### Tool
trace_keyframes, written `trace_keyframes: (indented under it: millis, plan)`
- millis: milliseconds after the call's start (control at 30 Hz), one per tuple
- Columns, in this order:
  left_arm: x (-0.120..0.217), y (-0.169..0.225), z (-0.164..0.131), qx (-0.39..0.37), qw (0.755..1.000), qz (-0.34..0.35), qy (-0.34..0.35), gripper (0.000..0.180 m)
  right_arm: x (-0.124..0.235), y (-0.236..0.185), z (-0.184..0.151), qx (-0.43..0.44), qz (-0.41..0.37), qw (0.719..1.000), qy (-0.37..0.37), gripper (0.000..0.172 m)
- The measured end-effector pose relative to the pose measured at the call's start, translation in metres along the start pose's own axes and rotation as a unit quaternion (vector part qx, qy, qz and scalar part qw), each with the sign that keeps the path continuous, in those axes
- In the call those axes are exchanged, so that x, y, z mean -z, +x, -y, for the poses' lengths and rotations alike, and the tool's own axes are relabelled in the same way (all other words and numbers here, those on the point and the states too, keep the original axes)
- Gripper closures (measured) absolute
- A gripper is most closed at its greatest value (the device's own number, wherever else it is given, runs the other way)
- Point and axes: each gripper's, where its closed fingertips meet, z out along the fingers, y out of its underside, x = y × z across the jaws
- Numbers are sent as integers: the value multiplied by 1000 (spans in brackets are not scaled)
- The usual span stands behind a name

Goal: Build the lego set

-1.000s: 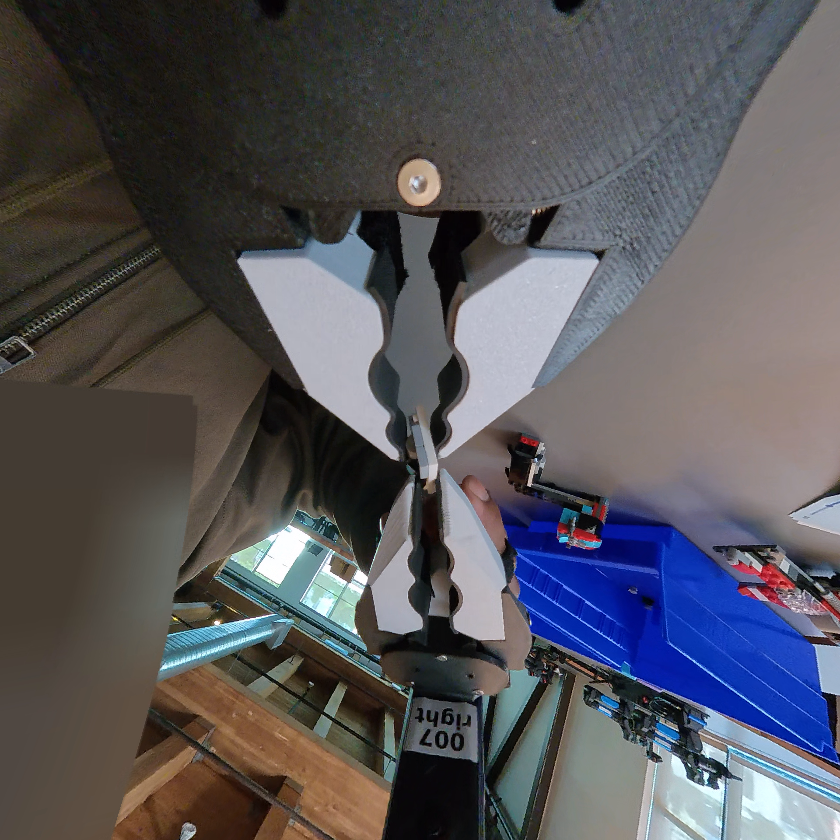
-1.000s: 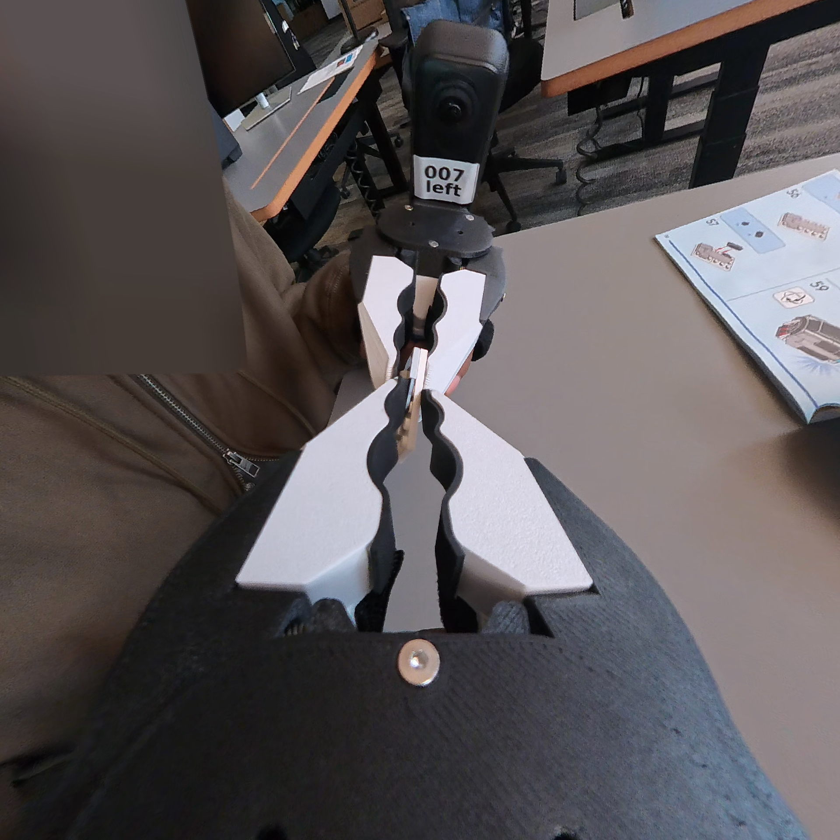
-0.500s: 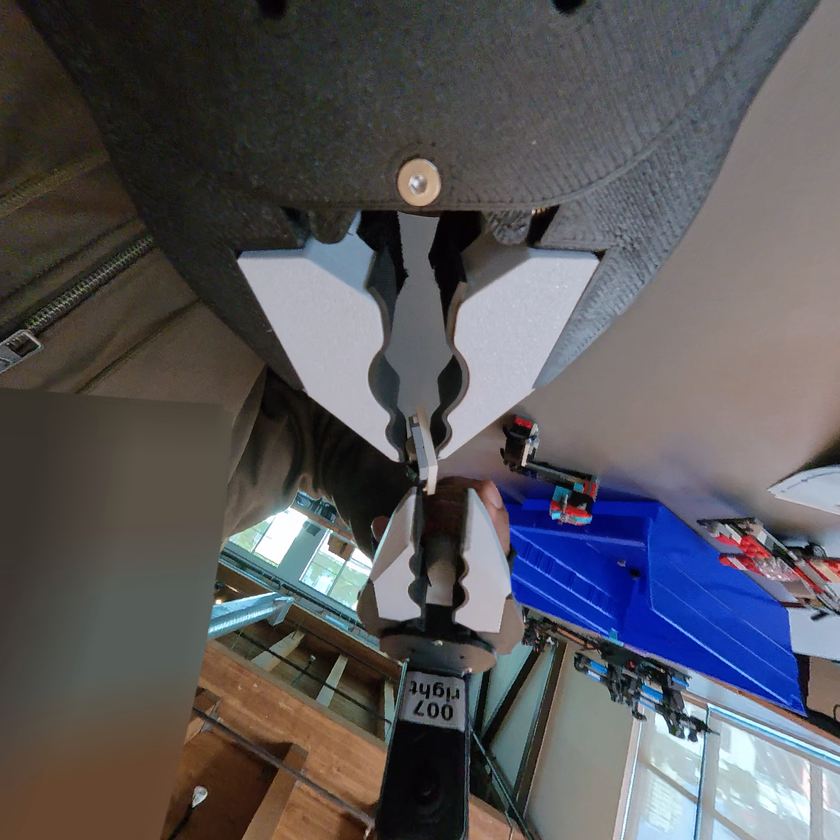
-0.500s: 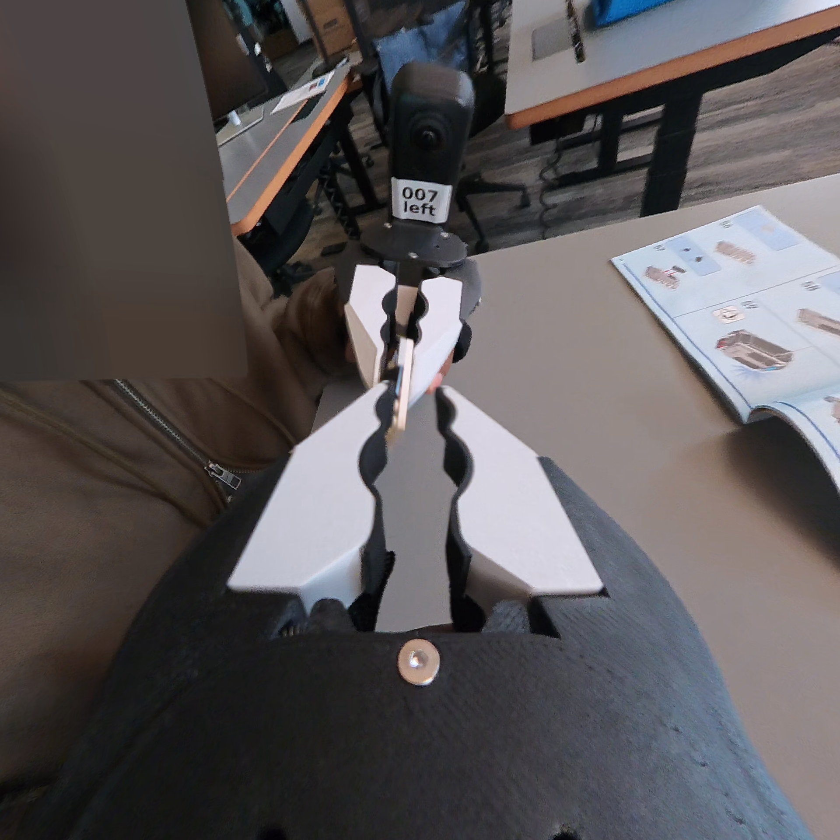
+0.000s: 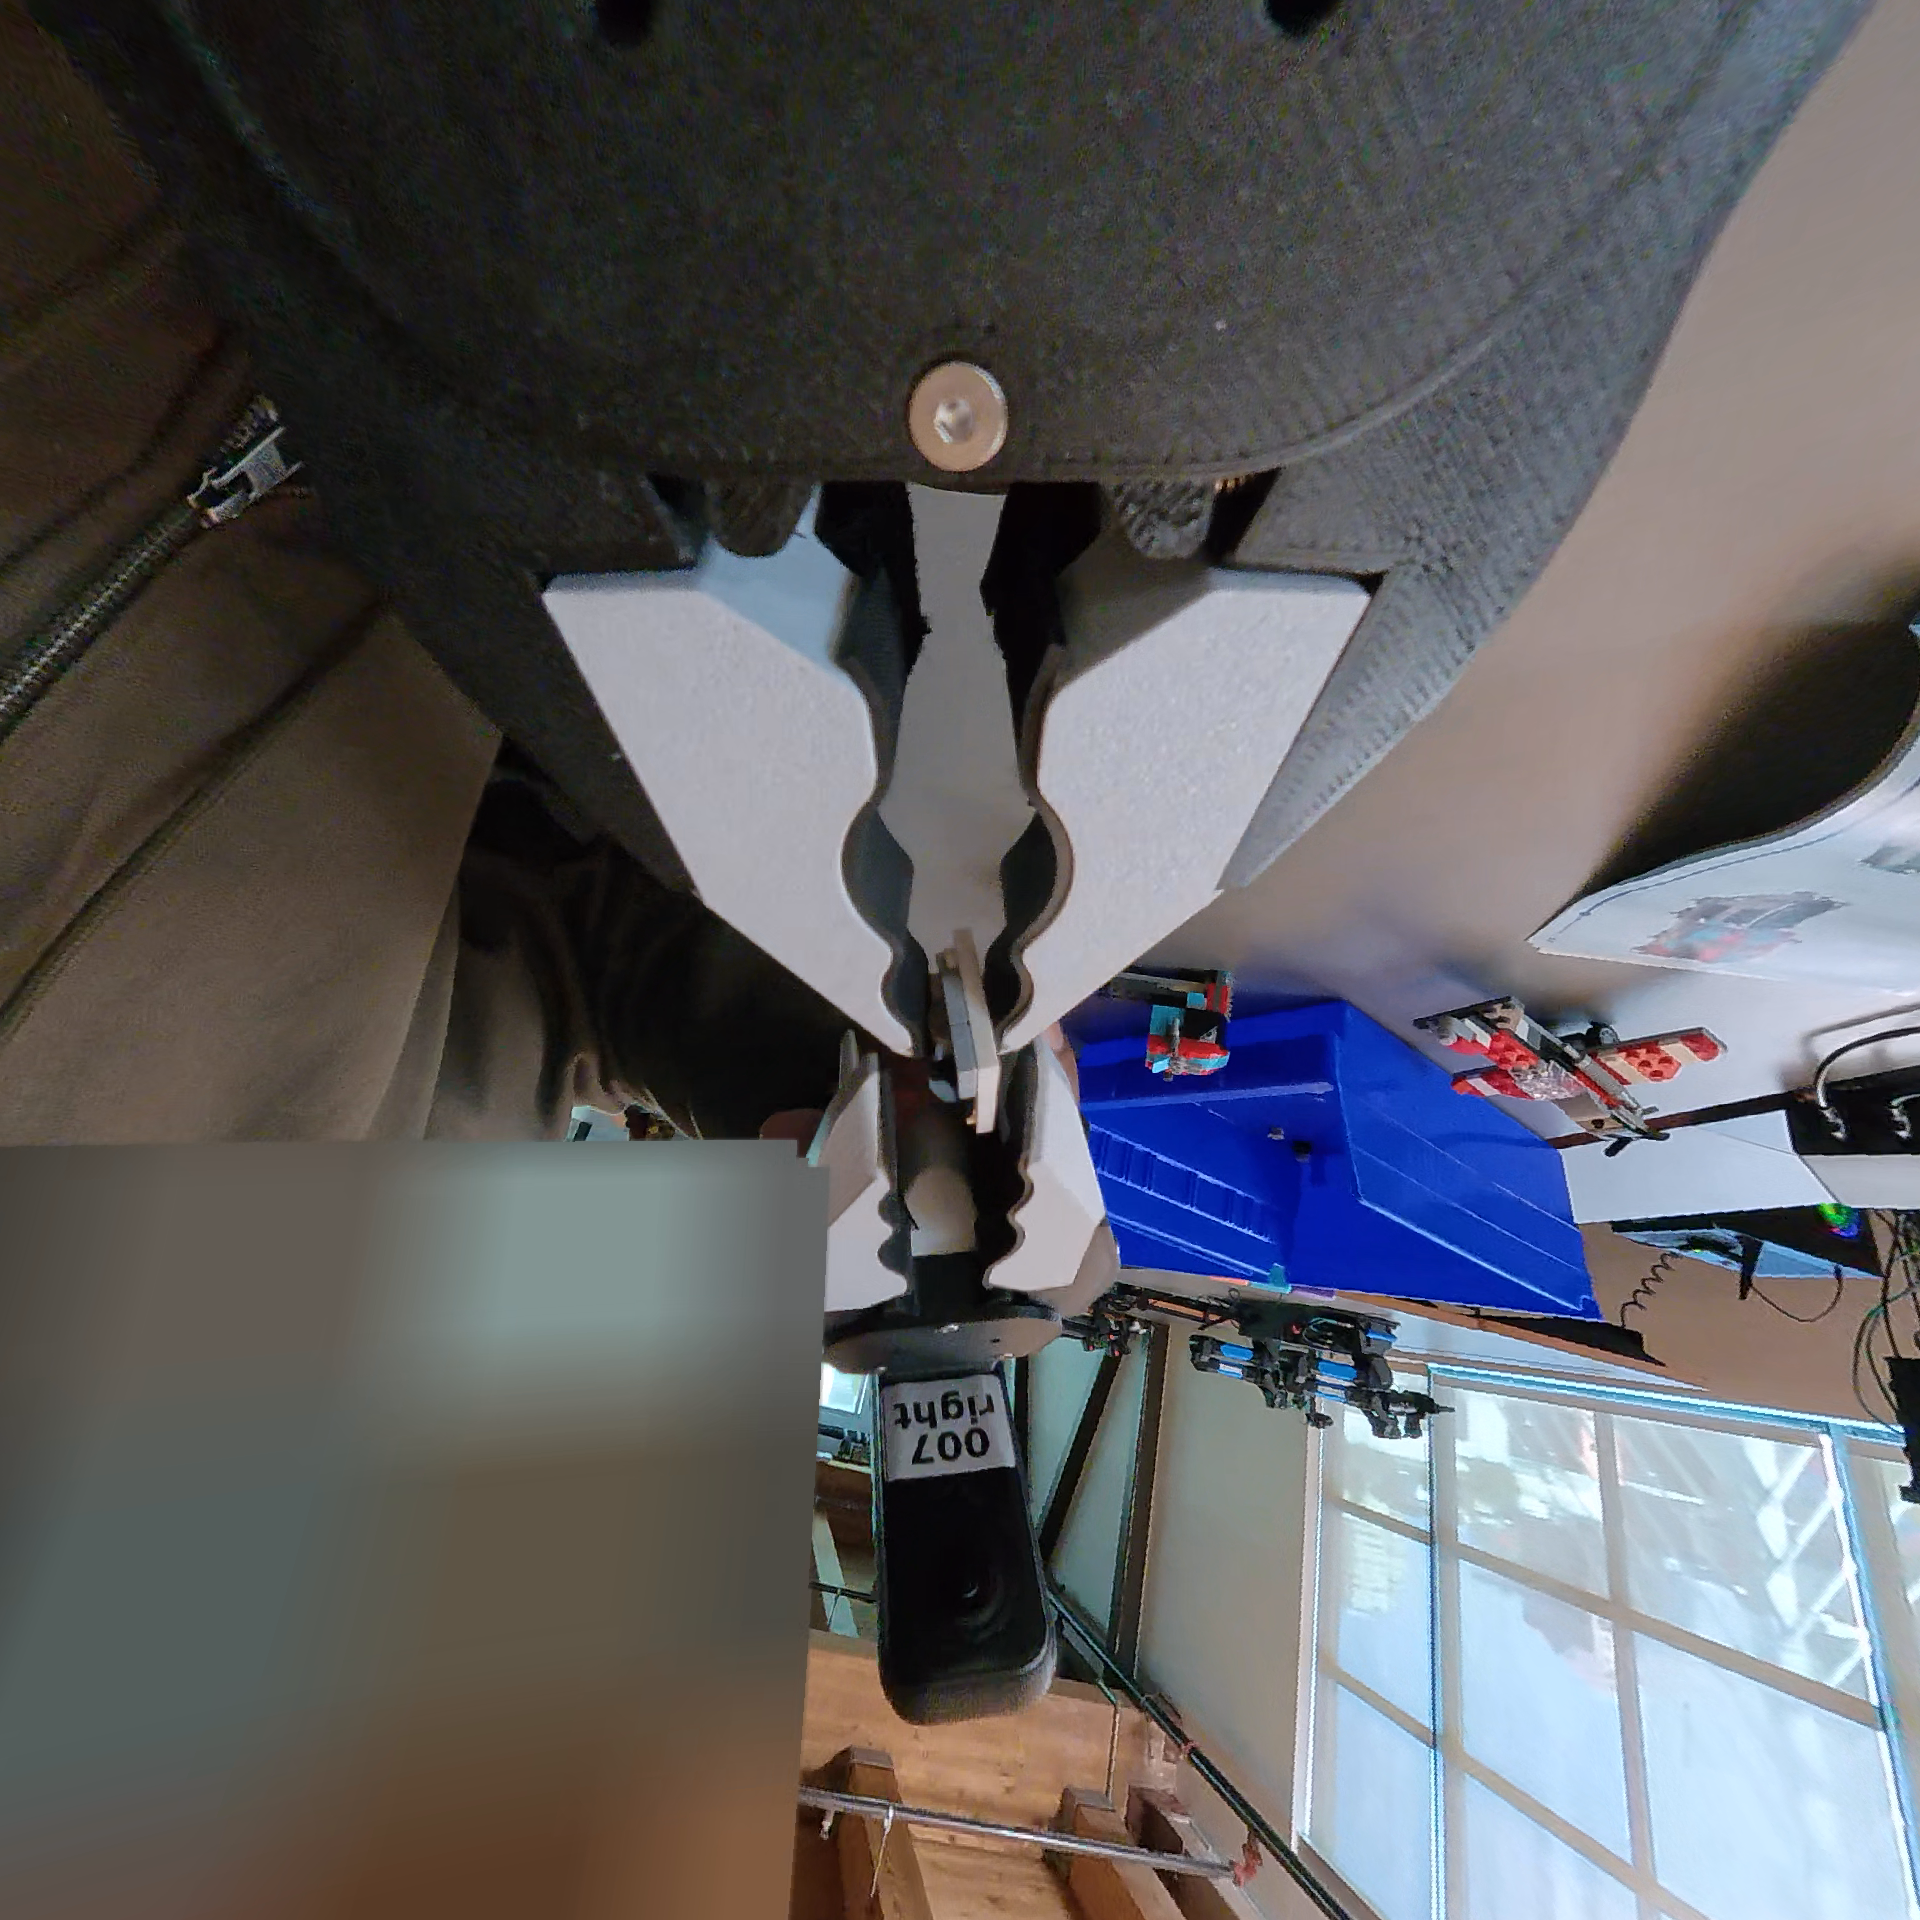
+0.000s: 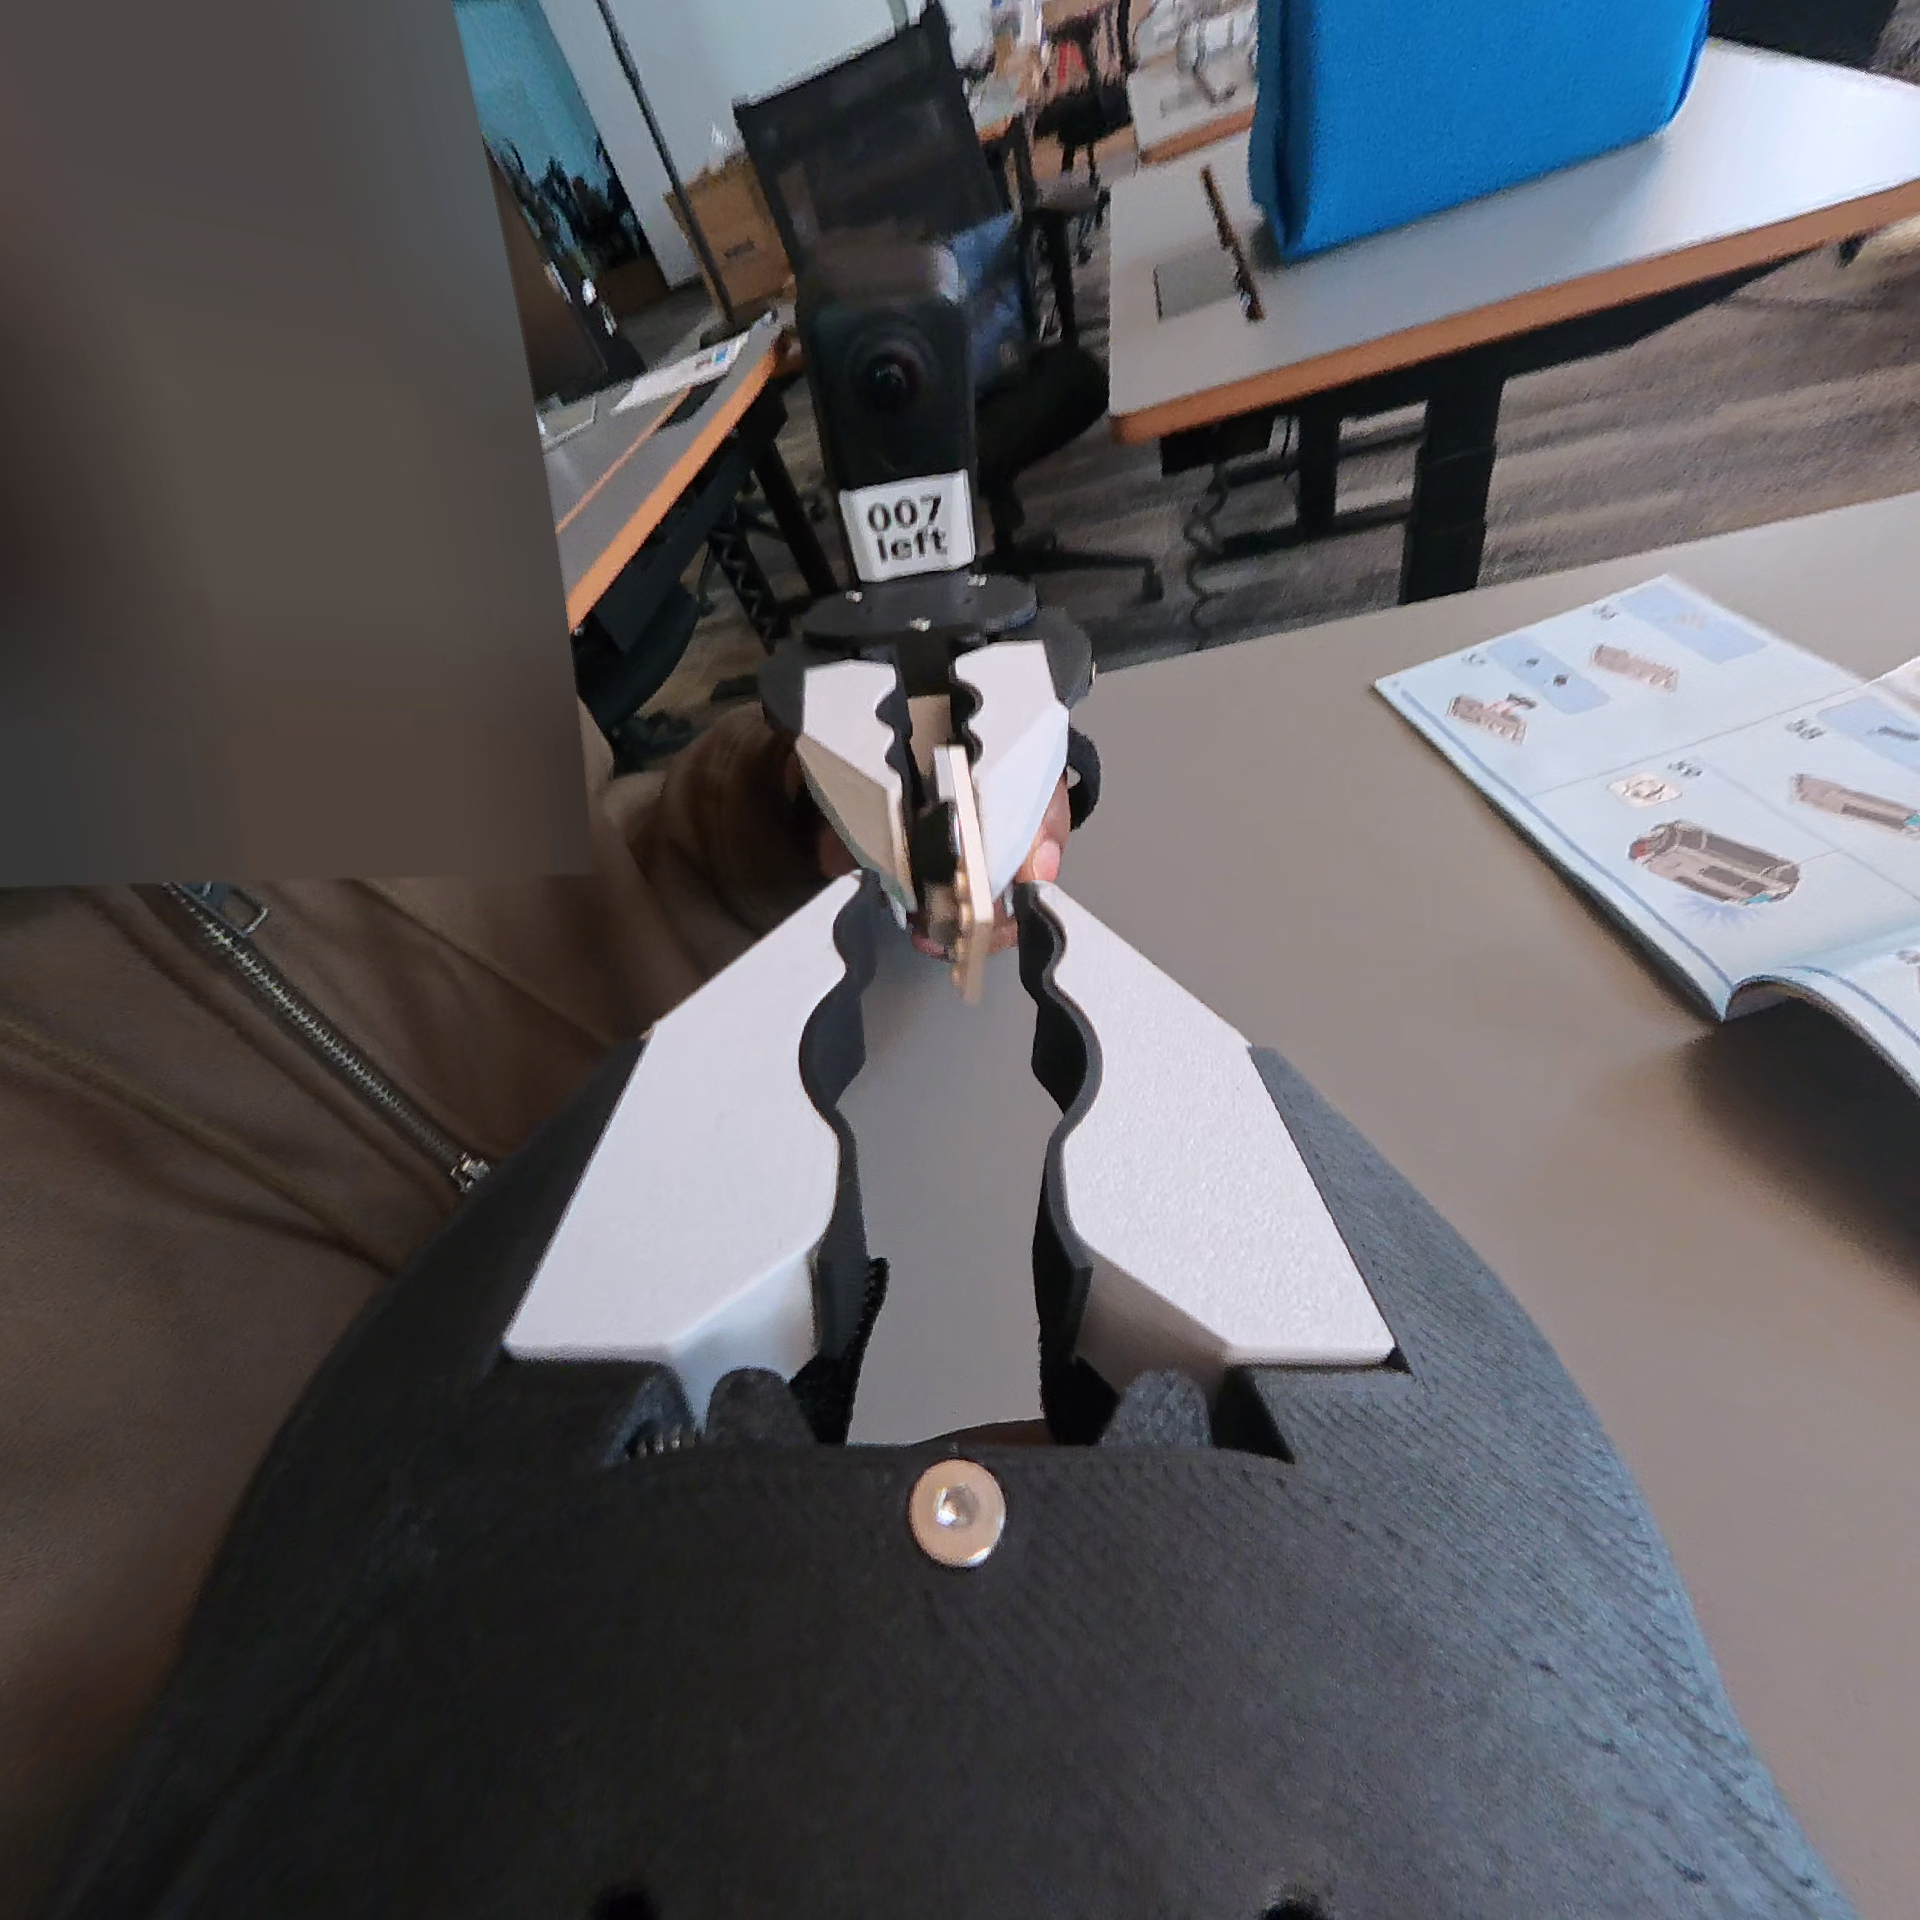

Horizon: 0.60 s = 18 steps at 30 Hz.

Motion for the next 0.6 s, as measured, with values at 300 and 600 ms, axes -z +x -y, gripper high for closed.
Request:
trace_keyframes:
  millis: [300, 600]
  plan:
    - [-4, 8, -4, -27, 1000, -10, -11, 170, 4, -7, 1, 23, -2, 999, 33, 159]
    - [-4, 14, -2, 13, 999, -36, 0, 163, 8, -9, 1, 65, -21, 997, 47, 161]
